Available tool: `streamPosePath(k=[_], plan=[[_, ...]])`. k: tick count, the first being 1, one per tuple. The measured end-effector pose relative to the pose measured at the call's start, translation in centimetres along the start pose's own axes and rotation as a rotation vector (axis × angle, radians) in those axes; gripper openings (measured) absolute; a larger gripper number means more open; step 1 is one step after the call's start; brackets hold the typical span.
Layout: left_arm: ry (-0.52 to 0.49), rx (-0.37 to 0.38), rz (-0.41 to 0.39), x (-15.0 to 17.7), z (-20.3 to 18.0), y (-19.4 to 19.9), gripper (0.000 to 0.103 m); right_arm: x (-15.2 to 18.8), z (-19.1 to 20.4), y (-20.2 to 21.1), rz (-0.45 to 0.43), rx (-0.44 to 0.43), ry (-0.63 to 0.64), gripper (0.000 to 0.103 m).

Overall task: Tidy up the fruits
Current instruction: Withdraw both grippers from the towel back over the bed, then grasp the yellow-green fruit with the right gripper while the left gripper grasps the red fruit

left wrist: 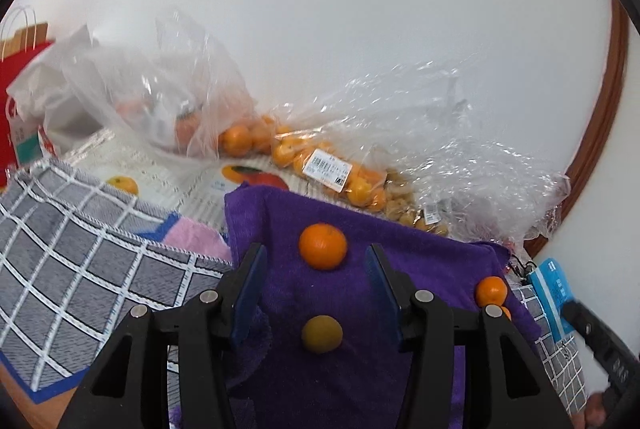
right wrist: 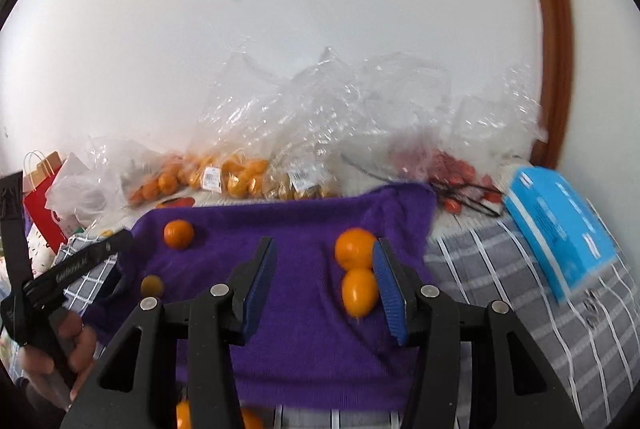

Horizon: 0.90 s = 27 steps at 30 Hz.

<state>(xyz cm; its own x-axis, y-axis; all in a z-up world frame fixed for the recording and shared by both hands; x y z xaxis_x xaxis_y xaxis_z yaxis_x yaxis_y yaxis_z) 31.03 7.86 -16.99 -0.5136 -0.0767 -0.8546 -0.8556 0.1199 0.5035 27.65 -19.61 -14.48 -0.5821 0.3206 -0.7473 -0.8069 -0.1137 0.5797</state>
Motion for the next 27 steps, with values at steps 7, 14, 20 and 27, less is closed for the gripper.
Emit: streamPosePath(k=[7,14,20,27], plan=[[-0.030,0.059,-0.011,-2.2,-1.4,2.6,0.049,6.0,-1.5,1.9,0.176,-0.011,-0.050,0.056],[-0.111,0.038,0.107,-0.3,-1.5,5.6,0.049,11.2,-0.7,3.2,0.245,-0.055,0.031,0.043],[-0.120,0.013,0.236,5.0,0.6,6.6,0.049,13.5,0.2,2.2,0.298,-0.053,0.083,0.037],[-0.074,0.043,0.308,9.4,1.8,6.3,0.049,13.4,0.0,1.3,0.309,-0.026,0.102,0.026]])
Point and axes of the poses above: each gripper's, at about its wrist camera, not at the fingertips, and y roughly against the way its jaws point, z to its left, x to its underside, the point moved 5 cm from there along -y, roughly the way its jaws point, and after that the axes turned 15 degrees about -y, right-handed, at the moved point
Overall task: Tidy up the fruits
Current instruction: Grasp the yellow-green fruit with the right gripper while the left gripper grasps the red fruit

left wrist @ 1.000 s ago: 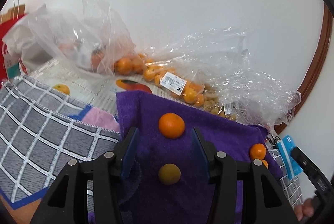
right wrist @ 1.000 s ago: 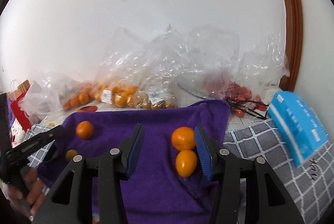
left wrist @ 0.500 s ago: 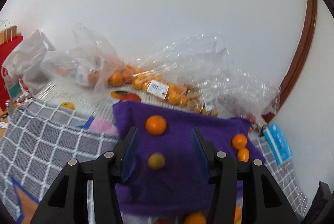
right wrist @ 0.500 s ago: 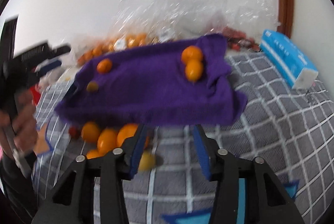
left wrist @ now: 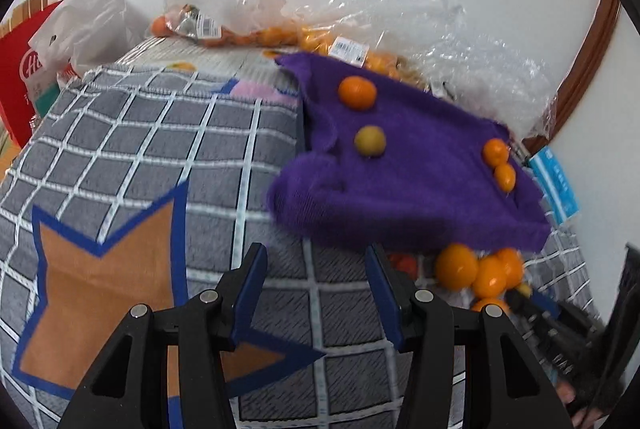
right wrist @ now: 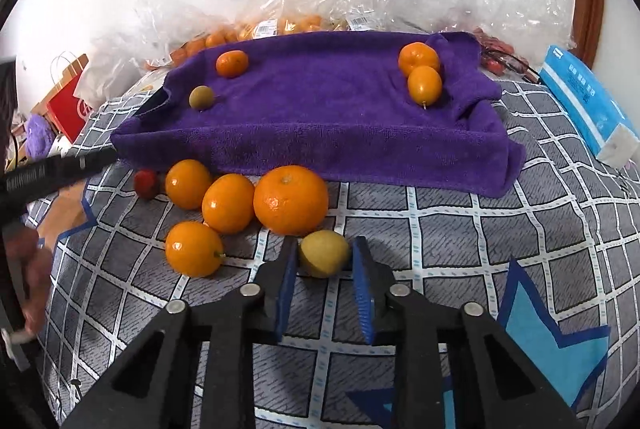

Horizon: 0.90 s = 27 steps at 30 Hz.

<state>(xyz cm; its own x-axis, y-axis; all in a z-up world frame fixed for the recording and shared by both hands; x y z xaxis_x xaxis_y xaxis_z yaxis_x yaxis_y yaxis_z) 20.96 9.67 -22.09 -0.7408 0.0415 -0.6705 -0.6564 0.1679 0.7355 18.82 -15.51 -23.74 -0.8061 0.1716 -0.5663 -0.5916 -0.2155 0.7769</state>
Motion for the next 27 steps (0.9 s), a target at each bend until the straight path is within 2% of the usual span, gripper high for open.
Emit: streamPosePath(k=[4,7,10,14,19,22,25,27], plan=[[-0.031,-0.021,-0.011,0.7,-0.6,-0.1,0.046,0.3,0.2,0.1,-0.004,0.021,0.021,0.026],[-0.046,0.023,-0.017,0.8,-0.7,0.1,0.046,0.2,0.1,0.1,-0.003,0.014,0.015,0.026],[-0.065,0.063,-0.059,0.8,-1.2,0.9,0.046,0.1,-0.2,0.2,-0.004,-0.004,-0.008,0.026],[-0.138,0.094,-0.084,0.7,-2.9,1.5,0.046,-0.2,-0.9,0.7,-0.026,-0.028,-0.045,0.026],[-0.175,0.087,-0.017,0.7,-4.5,1.2,0.046,-0.5,-1.9,1.5,-0.066,-0.049,-0.102,0.026],[-0.203,0.044,-0.002,0.3,-5.1,0.8,0.046,-0.7,-2.1,1.7,-0.078,-0.060,-0.118,0.026],[-0.204,0.072,0.004,-0.1,-5.5,0.3,0.045,-0.8,-2.2,2.0,-0.094,-0.056,-0.127,0.026],[-0.211,0.053,0.010,-0.2,-5.6,-0.4,0.045,-0.8,-2.4,2.1,-0.097,-0.060,-0.137,0.026]])
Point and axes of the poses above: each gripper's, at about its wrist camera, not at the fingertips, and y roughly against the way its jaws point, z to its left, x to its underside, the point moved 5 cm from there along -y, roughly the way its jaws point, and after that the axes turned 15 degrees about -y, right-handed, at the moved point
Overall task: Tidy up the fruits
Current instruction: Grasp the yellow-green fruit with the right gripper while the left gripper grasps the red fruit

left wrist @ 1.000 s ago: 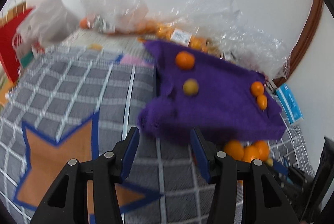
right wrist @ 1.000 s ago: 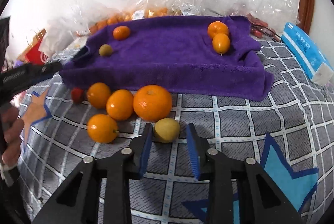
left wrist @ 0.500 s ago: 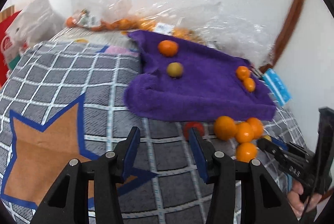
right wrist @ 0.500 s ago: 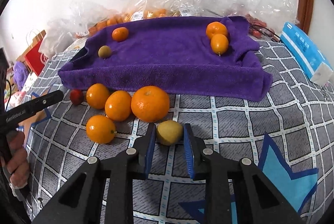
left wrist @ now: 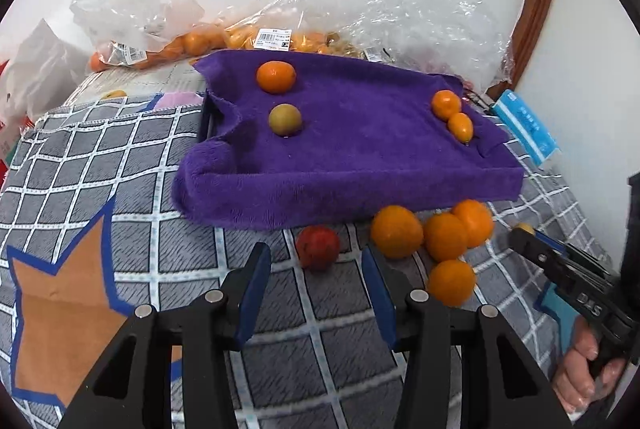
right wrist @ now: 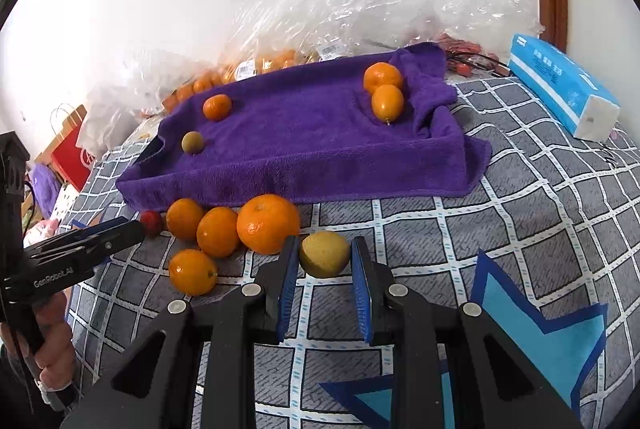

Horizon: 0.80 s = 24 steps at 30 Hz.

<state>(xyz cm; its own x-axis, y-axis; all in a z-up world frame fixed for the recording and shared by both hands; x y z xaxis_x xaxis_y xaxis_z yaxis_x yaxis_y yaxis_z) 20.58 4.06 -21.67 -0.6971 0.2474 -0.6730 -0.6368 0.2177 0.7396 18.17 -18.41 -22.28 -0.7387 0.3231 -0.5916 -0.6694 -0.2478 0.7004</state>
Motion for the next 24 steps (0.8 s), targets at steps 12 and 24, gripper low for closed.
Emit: streamPosePath(k=[12,24], plan=[[0.005,-0.005,0.019,-0.1,-0.2,-1.5,0.036,0.2,-0.2,-0.3,0.012,-0.003,0.001,0.026],[-0.002,-0.033,0.028,-0.2,-0.2,-1.6,0.030,0.0,-0.5,0.0,-0.006,-0.007,-0.021,0.026]])
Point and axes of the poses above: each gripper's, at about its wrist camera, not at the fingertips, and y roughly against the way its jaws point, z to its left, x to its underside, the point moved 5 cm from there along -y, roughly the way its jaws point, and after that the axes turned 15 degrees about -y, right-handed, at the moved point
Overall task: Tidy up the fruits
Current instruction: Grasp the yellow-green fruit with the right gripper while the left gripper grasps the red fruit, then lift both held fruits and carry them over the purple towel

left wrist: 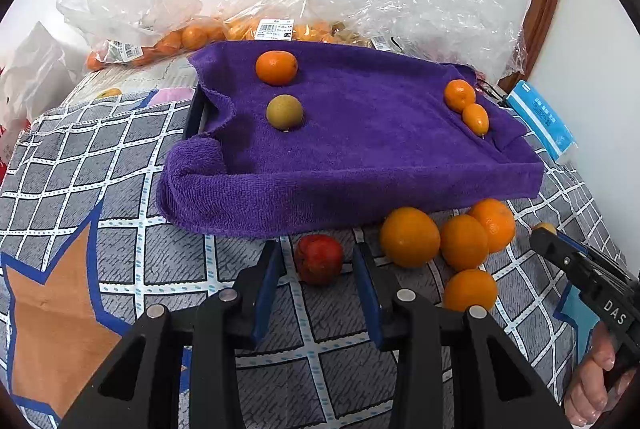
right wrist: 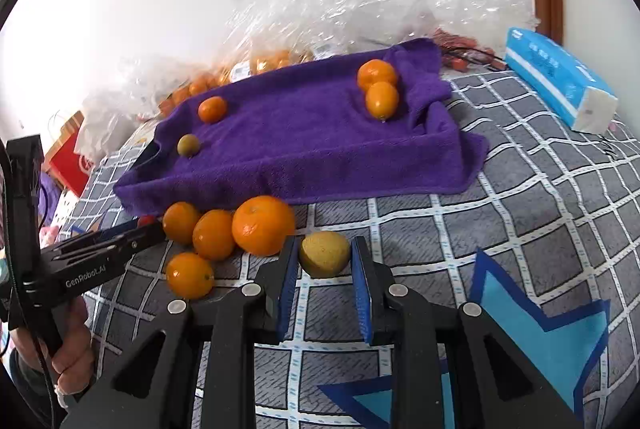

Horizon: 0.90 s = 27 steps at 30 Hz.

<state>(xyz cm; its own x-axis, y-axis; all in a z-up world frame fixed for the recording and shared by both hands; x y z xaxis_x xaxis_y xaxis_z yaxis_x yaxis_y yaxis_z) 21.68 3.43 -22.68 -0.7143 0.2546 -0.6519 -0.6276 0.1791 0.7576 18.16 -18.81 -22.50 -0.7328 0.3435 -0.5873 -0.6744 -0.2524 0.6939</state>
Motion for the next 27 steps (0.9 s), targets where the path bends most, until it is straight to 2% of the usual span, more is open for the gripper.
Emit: streamPosePath(k=[2,6,14,22,27], plan=[[0.022,0.006,-0.006,0.0,0.3,0.1,0.026,0.0,0.0,0.0,-0.002,-0.001,0.001,0.026],[0.078,0.053,-0.038,0.3,1.0,0.5,0.026,0.1,0.3,0.1,-0.001,-0.003,0.018,0.026],[0.135,0.067,-0.123,0.8,1.4,2.5,0.026,0.0,0.2,0.3,-0.012,-0.017,0.011,0.026],[0.139,-0.008,-0.224,0.4,1.5,4.4,0.026,0.0,0.5,1.3,-0.055,-0.041,0.024,0.026],[0.150,-0.030,-0.257,0.1,2.0,5.0,0.026,0.1,0.8,1.7,-0.076,-0.048,0.034,0.026]])
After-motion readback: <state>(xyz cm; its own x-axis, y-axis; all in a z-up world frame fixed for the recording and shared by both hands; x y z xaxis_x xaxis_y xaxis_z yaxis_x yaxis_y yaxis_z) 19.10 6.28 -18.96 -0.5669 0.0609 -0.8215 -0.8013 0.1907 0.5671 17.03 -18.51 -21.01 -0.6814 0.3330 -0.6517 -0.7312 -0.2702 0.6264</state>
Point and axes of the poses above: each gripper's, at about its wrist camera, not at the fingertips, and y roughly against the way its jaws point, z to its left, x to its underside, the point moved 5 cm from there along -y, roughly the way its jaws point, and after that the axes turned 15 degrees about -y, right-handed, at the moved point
